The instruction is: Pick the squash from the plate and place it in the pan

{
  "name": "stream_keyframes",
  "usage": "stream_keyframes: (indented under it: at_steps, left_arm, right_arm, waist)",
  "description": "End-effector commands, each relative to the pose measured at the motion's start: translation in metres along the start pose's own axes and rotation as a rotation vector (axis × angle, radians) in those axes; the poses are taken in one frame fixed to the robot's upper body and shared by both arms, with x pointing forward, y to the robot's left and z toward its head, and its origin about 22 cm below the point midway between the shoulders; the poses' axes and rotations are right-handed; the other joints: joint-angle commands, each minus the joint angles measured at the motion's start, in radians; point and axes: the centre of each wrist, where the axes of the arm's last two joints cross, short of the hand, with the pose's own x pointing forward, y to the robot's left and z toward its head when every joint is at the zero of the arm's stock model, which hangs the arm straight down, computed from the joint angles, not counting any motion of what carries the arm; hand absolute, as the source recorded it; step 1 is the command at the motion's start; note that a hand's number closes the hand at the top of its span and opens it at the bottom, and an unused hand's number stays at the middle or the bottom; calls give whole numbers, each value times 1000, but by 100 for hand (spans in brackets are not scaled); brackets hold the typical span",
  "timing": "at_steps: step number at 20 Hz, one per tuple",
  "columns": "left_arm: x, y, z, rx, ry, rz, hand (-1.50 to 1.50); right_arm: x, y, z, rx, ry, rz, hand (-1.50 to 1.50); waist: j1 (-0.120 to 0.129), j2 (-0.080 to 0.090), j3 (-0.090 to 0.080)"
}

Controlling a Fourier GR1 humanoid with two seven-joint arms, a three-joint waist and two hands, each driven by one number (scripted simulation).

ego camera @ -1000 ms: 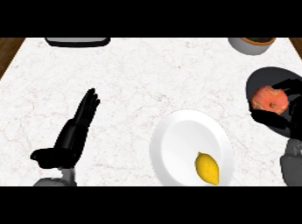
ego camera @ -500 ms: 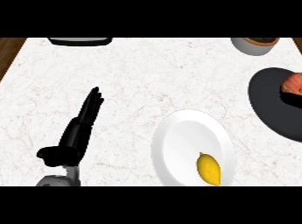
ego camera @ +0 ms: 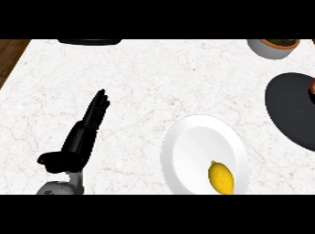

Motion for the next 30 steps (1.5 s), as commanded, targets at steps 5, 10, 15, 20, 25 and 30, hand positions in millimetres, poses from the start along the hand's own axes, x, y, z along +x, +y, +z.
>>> stream_keyframes:
  at_steps: [5,10,15,20,25,30]
  left_arm:
    - [3,-6,-4,-18,-9,-4,0]
    - [7,-2,6,-10,5,16,0]
    - [3,-1,-5,5,-9,13,0]
    - [-2,-4,9,5,-1,6,0]
    - [-5,12,4,44,7,-3,0]
    - [6,2,-7,46,13,15,0]
  right_arm:
    - [-11,11,-1,436,85,-36,-150]
    - [4,20,-3,350,37,-144,-150]
    - [1,16,-5,165,5,-389,-150]
    - [-33,-21,-16,160,38,-531,-150]
    - [-82,-56,-4,241,51,-691,-150]
    - [-114,-68,16,380,-23,-748,-150]
  waist:
    - [15,5,3]
    - [14,2,3]
    - [-8,0,3]
    - [-16,-6,2]
    - [-39,-12,0]
    - [-39,-13,0]
